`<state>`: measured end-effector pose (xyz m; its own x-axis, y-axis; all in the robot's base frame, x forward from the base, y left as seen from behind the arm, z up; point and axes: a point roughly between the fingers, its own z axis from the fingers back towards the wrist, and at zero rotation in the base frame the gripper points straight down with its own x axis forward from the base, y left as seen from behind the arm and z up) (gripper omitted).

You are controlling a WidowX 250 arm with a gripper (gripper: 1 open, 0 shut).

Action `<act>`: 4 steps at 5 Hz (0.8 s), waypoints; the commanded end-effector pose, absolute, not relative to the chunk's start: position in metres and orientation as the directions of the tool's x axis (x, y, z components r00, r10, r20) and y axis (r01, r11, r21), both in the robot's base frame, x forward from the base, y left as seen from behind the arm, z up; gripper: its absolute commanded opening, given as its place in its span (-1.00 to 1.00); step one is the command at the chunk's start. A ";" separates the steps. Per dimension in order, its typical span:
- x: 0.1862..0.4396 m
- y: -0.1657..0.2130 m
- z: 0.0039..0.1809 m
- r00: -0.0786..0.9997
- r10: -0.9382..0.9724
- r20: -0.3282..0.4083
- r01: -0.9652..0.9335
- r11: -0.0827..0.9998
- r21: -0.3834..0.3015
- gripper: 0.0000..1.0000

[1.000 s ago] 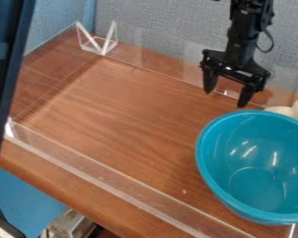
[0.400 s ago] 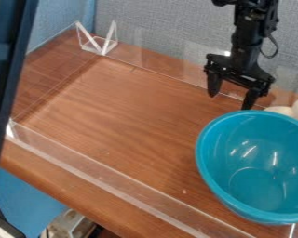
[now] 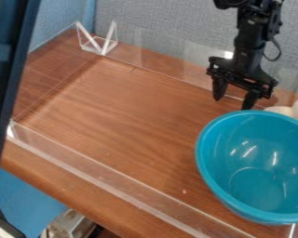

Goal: Put the mushroom in the blue bowl

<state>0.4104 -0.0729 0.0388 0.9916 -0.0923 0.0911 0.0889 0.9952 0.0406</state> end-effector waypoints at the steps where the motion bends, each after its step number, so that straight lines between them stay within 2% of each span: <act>1: 0.419 -0.079 0.067 0.982 -0.095 0.166 0.091 0.995 0.034 -1.00; 4: 0.418 -0.084 0.109 0.970 -0.065 0.235 0.065 0.998 0.005 -1.00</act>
<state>0.4103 -0.0798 0.0662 0.9898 -0.0612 0.1287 0.0590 0.9980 0.0212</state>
